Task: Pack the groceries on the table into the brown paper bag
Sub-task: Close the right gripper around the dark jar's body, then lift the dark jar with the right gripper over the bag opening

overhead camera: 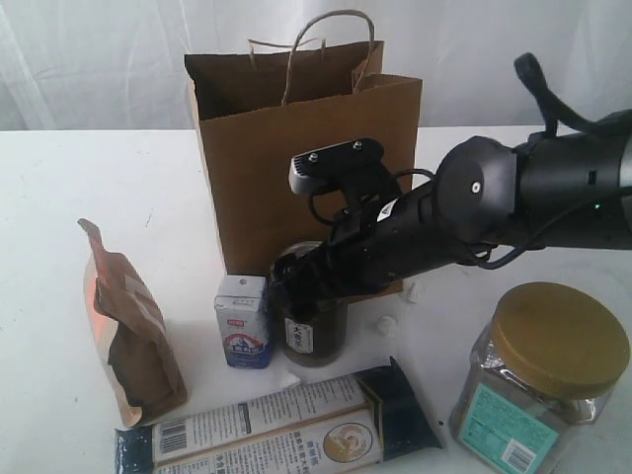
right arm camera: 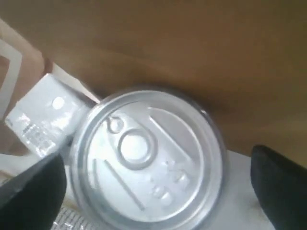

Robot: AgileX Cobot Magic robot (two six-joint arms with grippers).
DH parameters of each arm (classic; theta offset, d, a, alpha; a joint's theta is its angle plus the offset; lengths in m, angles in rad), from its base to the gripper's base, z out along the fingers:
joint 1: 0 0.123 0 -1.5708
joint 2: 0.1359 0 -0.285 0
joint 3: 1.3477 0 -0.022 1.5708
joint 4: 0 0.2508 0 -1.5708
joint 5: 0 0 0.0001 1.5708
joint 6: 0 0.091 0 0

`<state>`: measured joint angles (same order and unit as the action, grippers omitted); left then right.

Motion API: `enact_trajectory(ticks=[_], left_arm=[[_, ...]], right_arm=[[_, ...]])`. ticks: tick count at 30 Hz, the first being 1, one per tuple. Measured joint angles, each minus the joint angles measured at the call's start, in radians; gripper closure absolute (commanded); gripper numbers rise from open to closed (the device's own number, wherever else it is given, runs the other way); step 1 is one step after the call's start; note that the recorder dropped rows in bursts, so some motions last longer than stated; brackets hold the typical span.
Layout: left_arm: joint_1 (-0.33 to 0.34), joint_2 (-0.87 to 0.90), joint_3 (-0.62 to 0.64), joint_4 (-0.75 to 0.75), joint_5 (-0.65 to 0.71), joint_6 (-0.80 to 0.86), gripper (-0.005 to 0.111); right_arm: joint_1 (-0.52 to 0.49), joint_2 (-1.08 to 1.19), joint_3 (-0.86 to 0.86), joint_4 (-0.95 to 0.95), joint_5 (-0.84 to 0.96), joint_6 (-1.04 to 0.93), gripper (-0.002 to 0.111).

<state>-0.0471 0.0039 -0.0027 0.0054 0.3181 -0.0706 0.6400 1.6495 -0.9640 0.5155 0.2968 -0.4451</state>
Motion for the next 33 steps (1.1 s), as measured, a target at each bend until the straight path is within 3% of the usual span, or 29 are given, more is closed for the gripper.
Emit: enact_trajectory(ticks=[16, 25, 33], left_arm=[[0.0, 0.0, 0.0, 0.0, 0.0, 0.0, 0.107], [0.0, 0.0, 0.0, 0.0, 0.0, 0.0, 0.107], [0.0, 0.0, 0.0, 0.0, 0.0, 0.0, 0.107]], right_arm=[[0.038, 0.04, 0.0, -0.02, -0.111, 0.002, 0.013], [0.038, 0.051, 0.0, -0.023, -0.067, 0.004, 0.066], [0.038, 0.051, -0.002, -0.023, -0.057, 0.016, 0.081]])
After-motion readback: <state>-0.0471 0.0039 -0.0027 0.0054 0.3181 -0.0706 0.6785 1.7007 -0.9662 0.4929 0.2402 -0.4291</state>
